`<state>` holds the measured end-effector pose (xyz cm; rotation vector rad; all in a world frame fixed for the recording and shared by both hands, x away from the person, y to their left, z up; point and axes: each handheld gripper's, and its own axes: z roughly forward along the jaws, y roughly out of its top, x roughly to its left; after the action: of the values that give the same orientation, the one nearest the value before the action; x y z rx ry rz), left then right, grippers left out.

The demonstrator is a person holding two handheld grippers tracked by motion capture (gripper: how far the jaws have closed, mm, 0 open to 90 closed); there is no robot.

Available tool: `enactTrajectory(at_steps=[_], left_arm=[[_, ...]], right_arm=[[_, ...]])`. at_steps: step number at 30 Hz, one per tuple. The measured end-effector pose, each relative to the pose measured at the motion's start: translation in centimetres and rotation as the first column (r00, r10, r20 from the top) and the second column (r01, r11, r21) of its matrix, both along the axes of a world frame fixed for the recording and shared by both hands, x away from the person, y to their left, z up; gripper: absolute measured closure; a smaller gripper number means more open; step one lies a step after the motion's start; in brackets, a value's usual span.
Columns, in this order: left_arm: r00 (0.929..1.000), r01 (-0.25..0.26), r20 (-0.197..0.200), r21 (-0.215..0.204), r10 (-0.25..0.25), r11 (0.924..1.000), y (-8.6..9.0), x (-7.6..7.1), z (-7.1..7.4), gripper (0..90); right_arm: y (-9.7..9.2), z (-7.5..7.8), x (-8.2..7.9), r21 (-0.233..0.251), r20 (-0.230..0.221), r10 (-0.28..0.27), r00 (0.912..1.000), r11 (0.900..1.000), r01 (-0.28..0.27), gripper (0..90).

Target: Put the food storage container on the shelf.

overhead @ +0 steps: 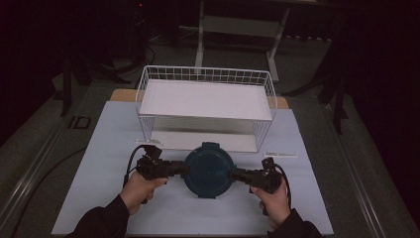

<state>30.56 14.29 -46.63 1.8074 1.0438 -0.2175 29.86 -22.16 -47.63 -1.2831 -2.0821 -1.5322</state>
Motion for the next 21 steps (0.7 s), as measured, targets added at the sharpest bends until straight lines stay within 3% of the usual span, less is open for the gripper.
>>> enactTrajectory(at_steps=[9,21], left_arm=[[0.9993,0.002,0.038,0.006,-0.002,1.0,0.4,3.3,-0.1,56.1],[0.9968,-0.058,0.055,-0.015,0.059,0.9982,0.0,6.5,-2.1,55.9]], right_arm=[[0.5,0.2,3.3,-0.013,0.032,-0.002,0.9995,0.9999,0.002,56.8],[0.5,-1.5,7.1,-0.011,0.056,-0.046,0.9974,0.9989,0.046,56.5]])
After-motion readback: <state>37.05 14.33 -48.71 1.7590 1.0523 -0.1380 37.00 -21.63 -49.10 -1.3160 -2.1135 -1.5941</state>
